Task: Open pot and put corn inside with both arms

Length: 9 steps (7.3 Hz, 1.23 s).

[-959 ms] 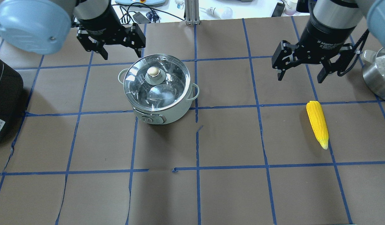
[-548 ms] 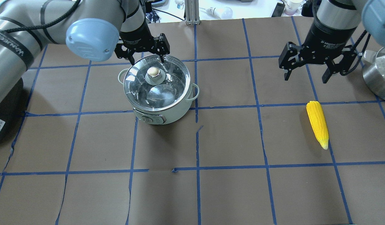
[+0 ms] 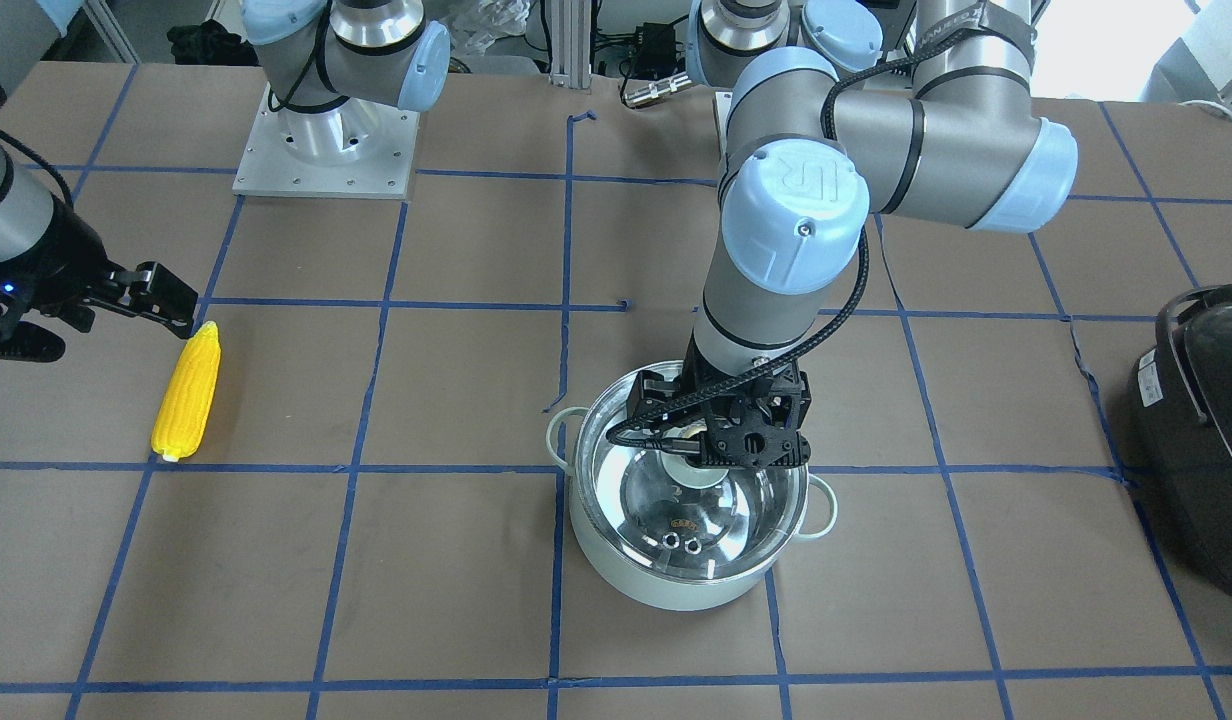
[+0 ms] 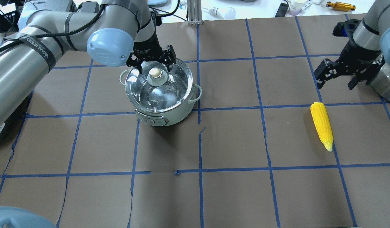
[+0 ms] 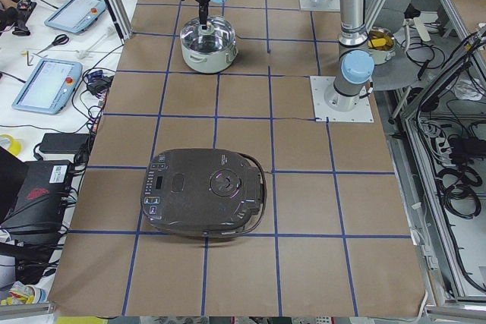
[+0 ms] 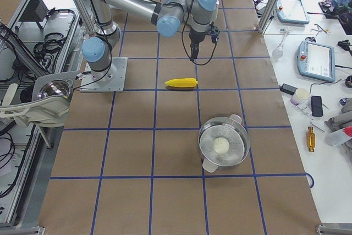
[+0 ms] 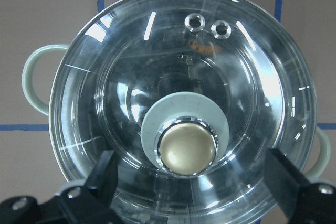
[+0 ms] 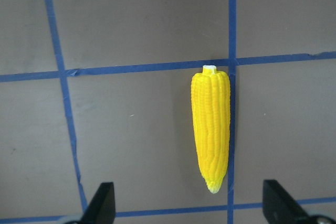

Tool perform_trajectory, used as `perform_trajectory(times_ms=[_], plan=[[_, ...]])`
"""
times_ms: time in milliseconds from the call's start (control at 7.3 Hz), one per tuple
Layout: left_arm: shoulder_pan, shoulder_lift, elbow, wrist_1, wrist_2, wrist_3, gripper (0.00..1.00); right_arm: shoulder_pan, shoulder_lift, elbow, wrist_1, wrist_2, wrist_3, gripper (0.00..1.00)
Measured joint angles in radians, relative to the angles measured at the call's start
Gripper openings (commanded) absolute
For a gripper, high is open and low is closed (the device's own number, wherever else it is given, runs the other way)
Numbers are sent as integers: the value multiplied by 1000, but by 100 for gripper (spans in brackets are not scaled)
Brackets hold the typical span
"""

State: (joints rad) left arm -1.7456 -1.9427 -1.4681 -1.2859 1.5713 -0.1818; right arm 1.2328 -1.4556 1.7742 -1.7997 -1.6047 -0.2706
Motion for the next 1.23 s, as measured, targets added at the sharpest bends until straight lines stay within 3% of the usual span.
perform_trajectory(times_ms=[411, 685, 822, 1233], plan=[[0, -25, -3, 6, -1, 4, 50, -24, 31, 217, -276, -6, -23, 100], [0, -25, -6, 16, -7, 2, 6, -27, 56, 320, -417, -8, -33, 100], [0, -23, -6, 17, -11, 3, 1, -33, 68, 340, -456, -9, -55, 100], [20, 38, 34, -35, -11, 30, 1, -79, 85, 351, -496, -11, -140, 100]])
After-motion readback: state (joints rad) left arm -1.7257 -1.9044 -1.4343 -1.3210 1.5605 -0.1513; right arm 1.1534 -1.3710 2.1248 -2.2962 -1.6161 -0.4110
